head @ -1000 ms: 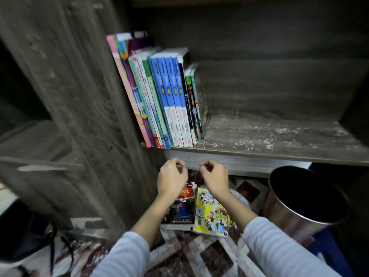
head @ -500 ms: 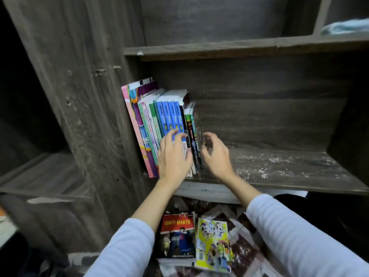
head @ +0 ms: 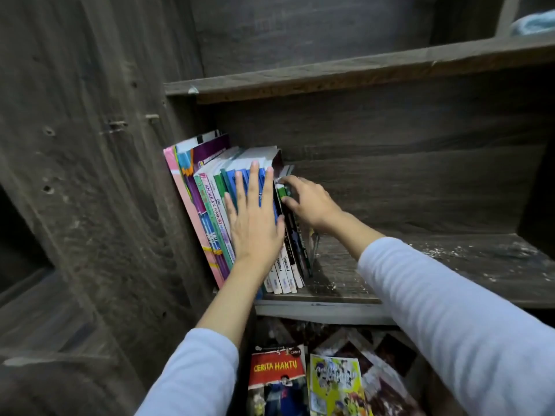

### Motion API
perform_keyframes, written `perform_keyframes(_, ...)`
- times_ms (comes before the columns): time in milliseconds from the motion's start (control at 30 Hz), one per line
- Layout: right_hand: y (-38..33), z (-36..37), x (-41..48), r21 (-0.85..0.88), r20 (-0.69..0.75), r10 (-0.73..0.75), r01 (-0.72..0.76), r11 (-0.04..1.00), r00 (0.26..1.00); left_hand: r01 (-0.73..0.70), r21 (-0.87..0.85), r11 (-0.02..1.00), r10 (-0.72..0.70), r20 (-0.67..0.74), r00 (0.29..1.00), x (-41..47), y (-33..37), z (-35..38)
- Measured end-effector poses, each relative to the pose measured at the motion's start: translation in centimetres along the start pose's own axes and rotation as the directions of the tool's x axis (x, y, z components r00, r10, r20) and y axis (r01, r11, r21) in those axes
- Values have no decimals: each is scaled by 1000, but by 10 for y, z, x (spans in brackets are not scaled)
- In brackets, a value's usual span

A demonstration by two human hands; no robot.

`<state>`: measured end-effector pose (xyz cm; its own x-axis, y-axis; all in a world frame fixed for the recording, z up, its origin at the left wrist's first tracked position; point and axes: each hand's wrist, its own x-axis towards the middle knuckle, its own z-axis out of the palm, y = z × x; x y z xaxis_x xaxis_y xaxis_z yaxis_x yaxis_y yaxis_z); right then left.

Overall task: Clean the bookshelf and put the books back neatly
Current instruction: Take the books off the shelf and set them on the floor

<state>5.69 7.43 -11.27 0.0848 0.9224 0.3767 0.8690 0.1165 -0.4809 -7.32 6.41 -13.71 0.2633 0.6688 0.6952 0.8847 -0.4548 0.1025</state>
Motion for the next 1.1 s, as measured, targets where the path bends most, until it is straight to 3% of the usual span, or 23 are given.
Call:
perform_keyframes(133, 6, -5, -2, 24, -1, -5, 5, 1000, 1000, -1, -98, 995, -8, -96, 995, -5, 4, 10)
perform_keyframes(233, 16, -10, -1, 35, -5, -2, 2, 999, 1000, -114, -272, 955, 49, -237, 970, -24, 14, 25)
perform_keyframes(300, 22, -19, -3, 50, -6, 3, -3, 999, 1000, -157, -398, 904, 70, -225, 972, -41, 25, 37)
perform_keyframes(433, 30, -35, -12, 127, -8, -25, 26, 992, 1000, 163, -624, 765, -175, 43, 984, -49, 54, 49)
perform_keyframes(567, 37, -37, -14, 178, -5, -29, 29, 984, 1000, 484, -640, 597, -400, 286, 871, -27, 75, 59)
perform_keyframes(733, 40, -34, -17, 249, -11, -49, 51, 967, 999, 656, -554, 512, -515, 413, 751, -1, 79, 78)
perform_keyframes(933, 44, -33, -23, 330, -18, -49, 52, 942, 999, 574, -453, 683, -483, 310, 819, -6, 83, 78)
perform_keyframes(1100, 40, -45, -34, 464, -78, -30, 63, 884, 996, 439, -463, 771, -390, 202, 898, -5, 79, 59)
